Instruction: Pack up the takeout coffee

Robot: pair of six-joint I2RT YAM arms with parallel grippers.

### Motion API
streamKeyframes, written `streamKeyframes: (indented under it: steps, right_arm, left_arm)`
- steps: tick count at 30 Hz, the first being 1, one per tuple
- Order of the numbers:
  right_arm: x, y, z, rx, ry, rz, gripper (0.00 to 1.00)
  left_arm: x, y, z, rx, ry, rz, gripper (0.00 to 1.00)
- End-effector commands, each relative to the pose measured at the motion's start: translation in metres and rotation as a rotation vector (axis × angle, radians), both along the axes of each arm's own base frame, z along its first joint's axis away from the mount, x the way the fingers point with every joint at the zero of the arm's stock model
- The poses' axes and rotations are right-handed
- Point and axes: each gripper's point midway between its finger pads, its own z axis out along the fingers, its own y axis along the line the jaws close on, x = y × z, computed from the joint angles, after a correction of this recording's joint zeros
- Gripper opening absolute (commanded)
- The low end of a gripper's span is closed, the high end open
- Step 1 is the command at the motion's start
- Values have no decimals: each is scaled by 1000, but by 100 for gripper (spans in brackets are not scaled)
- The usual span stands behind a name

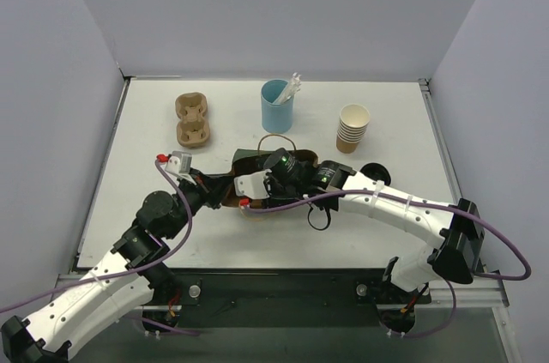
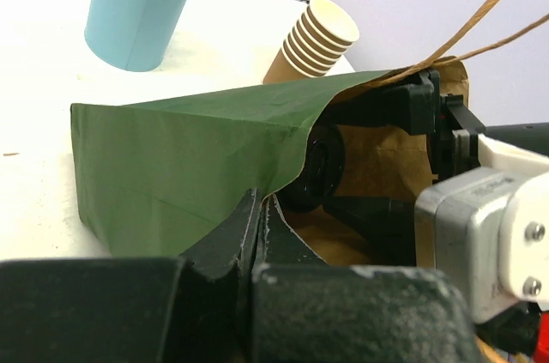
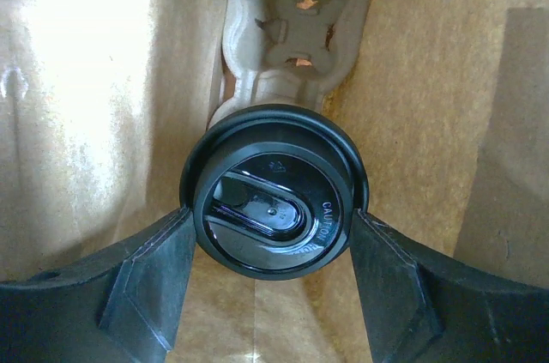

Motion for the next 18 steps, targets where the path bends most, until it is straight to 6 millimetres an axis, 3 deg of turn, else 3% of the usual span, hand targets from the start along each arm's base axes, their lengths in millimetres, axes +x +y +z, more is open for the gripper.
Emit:
streamKeyframes:
  steps: [1,4,8,14,18]
  right_arm:
    - [8,0,15,10,-81,45,18]
    - [17,7,28,5,-129,68,18]
    - [26,18,46,30,-165,73,18]
    - [40,17,59,89,-155,32,19]
    - [43,13,44,66,-133,49,18]
  left_arm:
    - [4,0,29,-55,-22,23,0]
    - [4,-1,37,-94,-30,17,0]
    - [2,-5,32,-96,-29,-3,0]
    - [0,-1,31,-95,-54,-3,0]
    - [0,2,27,-90,-52,8,0]
